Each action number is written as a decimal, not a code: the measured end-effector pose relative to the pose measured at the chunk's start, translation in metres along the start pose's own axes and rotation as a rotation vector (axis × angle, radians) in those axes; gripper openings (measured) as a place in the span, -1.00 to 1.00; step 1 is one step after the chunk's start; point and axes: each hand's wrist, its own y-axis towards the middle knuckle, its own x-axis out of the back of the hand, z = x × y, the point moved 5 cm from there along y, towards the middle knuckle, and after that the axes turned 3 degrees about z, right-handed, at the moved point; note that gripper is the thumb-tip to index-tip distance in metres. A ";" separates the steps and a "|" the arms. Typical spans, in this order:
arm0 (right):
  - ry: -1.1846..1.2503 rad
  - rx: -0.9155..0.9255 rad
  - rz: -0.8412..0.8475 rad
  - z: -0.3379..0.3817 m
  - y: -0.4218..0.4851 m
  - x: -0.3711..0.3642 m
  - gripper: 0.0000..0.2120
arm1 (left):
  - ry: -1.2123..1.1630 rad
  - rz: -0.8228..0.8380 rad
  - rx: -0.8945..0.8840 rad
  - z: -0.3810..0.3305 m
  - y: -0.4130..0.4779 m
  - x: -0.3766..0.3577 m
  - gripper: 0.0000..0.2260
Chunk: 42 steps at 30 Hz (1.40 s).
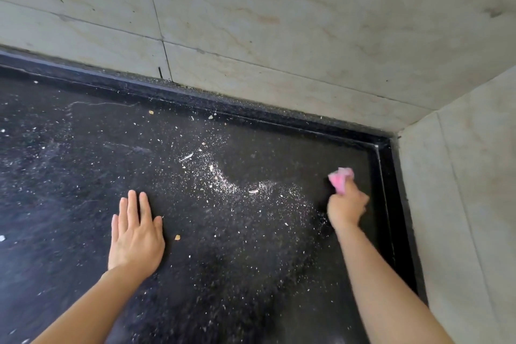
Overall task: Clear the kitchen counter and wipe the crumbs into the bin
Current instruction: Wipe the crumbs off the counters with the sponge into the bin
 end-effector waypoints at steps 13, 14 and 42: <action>0.448 0.549 0.462 0.086 -0.120 -0.034 -0.62 | 0.198 0.140 0.077 -0.011 -0.002 0.008 -0.49; 0.455 0.510 0.372 0.074 -0.101 -0.016 -0.63 | 0.202 0.141 0.080 -0.011 -0.002 0.008 -0.49; 0.035 -0.169 0.040 -0.053 -0.040 0.026 -0.38 | 0.231 0.143 0.050 -0.013 -0.004 0.008 -0.49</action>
